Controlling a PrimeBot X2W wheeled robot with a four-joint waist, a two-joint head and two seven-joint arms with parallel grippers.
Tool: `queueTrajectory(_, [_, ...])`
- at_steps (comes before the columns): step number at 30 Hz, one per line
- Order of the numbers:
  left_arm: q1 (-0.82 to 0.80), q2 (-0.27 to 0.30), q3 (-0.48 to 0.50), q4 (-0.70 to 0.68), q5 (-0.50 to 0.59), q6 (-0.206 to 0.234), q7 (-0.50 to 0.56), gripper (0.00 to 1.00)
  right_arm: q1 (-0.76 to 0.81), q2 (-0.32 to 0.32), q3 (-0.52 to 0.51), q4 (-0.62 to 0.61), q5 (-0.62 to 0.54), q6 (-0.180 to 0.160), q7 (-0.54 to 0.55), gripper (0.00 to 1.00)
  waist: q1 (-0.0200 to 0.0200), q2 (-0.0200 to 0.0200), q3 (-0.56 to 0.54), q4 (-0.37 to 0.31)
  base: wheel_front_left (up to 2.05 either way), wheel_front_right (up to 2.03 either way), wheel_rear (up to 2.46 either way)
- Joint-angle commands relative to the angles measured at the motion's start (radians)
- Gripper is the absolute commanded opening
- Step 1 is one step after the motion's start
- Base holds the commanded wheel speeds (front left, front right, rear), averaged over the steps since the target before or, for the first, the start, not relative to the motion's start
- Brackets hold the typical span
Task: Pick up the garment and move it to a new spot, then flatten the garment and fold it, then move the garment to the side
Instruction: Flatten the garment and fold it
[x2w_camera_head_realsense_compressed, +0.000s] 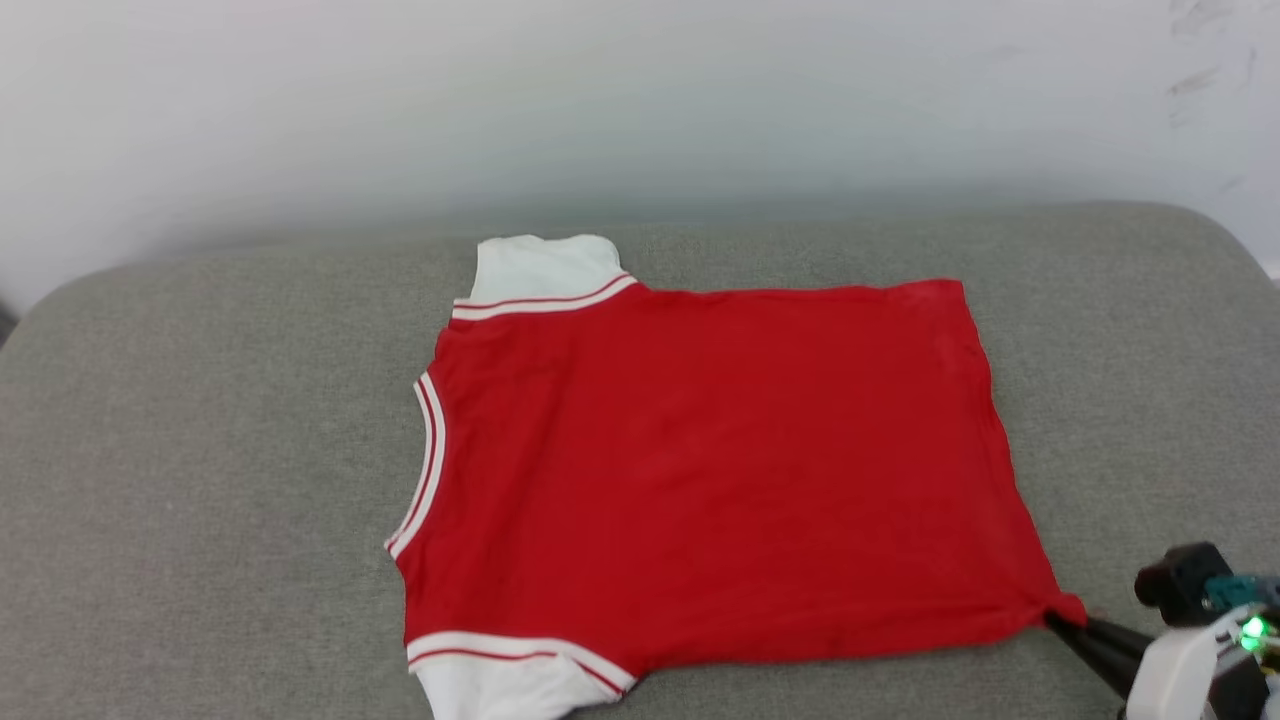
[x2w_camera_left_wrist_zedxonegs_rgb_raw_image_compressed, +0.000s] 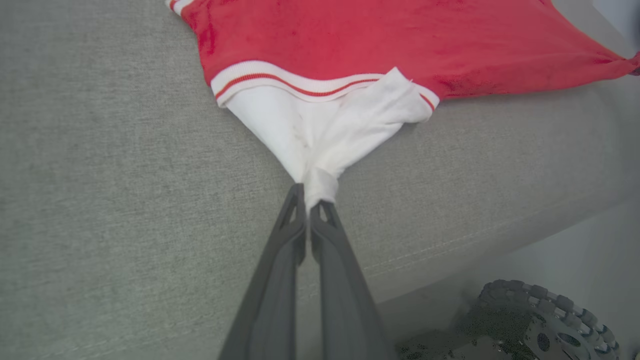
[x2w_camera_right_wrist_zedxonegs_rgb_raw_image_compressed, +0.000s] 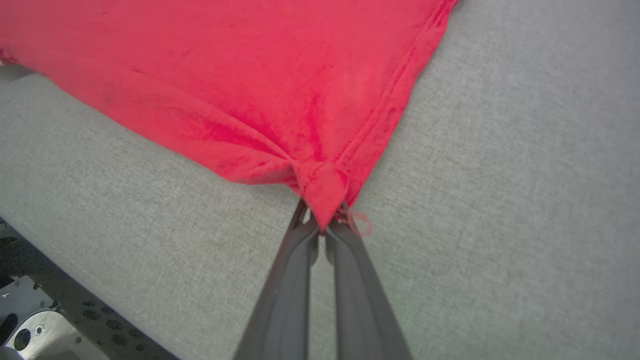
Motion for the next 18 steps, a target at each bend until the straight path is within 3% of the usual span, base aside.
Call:
queueTrajectory(1, [0.014,0.002,0.0,-0.003,-0.003,-0.001,-0.003,0.0,0.033,-0.007,-0.013,-0.007,0.005,-0.001,0.005,0.0,0.0003,0.0,-0.01,0.002,0.0,0.0,0.0])
queueTrajectory(9, [0.082,-0.007,-0.019,0.001,-0.042,-0.005,-0.002,0.0,0.189,-0.032,-0.135,-0.084,-0.023,-0.001,0.066,0.0,0.0003,0.0,-0.016,0.006,0.0,0.0,0.0])
queueTrajectory(18, [-0.07,0.016,0.017,0.008,0.064,-0.03,-0.016,0.0,0.24,-0.001,-0.34,-0.17,-0.081,-0.001,0.121,0.0,0.0003,0.0,0.012,0.023,0.0,0.0,0.0])
